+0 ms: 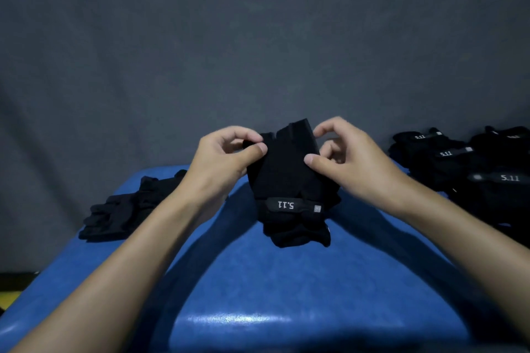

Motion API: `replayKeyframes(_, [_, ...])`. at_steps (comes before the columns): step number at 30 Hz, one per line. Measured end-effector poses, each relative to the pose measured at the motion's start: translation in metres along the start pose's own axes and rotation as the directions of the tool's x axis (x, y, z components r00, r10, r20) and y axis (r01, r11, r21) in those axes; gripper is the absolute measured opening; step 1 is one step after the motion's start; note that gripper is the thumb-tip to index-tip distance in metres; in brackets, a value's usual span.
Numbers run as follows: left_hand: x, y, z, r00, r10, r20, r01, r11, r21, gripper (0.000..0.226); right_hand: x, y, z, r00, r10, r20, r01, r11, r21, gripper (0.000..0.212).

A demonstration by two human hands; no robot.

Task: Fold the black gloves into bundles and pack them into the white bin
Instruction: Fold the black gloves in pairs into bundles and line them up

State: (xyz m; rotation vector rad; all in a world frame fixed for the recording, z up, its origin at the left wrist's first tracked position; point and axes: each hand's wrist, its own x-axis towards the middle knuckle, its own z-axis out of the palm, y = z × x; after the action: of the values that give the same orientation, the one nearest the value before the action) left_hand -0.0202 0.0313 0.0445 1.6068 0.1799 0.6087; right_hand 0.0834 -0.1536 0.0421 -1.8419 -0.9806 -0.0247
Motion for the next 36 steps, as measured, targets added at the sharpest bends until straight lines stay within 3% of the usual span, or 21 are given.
replayKeyframes(3, [0.001, -0.008, 0.001, 0.996, -0.081, 0.037, 0.079, 0.996, 0.052, 0.013, -0.001, 0.003, 0.0, 0.999, 0.011, 0.042, -0.012, 1.0, 0.022, 0.025])
replayKeyframes(7, [-0.002, -0.007, 0.003, 0.989, -0.131, 0.074, 0.13, 0.991, 0.019, 0.018, 0.001, 0.001, 0.002, 1.0, -0.003, 0.006, 0.003, 1.0, 0.023, 0.01])
replayKeyframes(10, [0.0, -0.006, 0.002, 0.984, -0.164, 0.063, 0.167, 0.985, -0.05, 0.023, 0.003, 0.002, 0.004, 0.986, 0.169, 0.0, -0.165, 0.959, 0.231, 0.008])
replayKeyframes(11, [-0.001, -0.008, 0.003, 0.983, -0.174, 0.061, 0.176, 0.984, -0.026, 0.025, 0.003, 0.005, 0.006, 0.977, 0.211, 0.028, -0.211, 0.95, 0.23, 0.007])
replayKeyframes(16, [-0.008, -0.028, 0.009, 0.961, -0.265, 0.072, 0.246, 0.947, 0.207, 0.037, 0.002, 0.023, 0.013, 0.958, 0.238, 0.162, -0.213, 0.965, -0.154, 0.012])
replayKeyframes(18, [-0.006, -0.029, 0.009, 0.966, -0.253, 0.061, 0.235, 0.948, 0.216, 0.038, 0.002, 0.023, 0.012, 0.956, 0.246, 0.16, -0.216, 0.959, -0.182, 0.016])
replayKeyframes(22, [-0.002, -0.029, 0.007, 0.98, -0.197, 0.028, 0.187, 0.957, 0.221, 0.035, 0.005, 0.018, 0.012, 0.95, 0.262, 0.168, -0.255, 0.965, -0.06, 0.023])
replayKeyframes(25, [-0.008, -0.033, 0.009, 0.968, -0.243, 0.067, 0.215, 0.935, 0.282, 0.036, 0.005, 0.024, 0.014, 0.949, 0.241, 0.205, -0.195, 0.956, -0.221, 0.033])
replayKeyframes(30, [-0.011, -0.04, 0.007, 0.982, -0.137, 0.128, 0.02, 0.757, 0.653, 0.038, 0.003, 0.03, 0.005, 0.951, 0.24, 0.197, -0.204, 0.962, -0.183, 0.017])
replayKeyframes(33, [-0.016, -0.038, 0.007, 0.987, -0.072, 0.143, -0.047, 0.723, 0.689, 0.033, 0.002, 0.036, -0.008, 0.963, 0.25, 0.096, -0.219, 0.942, -0.256, 0.014])
replayKeyframes(36, [-0.024, -0.037, 0.011, 0.971, -0.005, 0.24, -0.158, 0.738, 0.656, 0.036, -0.004, 0.039, -0.02, 0.936, 0.329, 0.129, -0.293, 0.927, -0.235, 0.01])
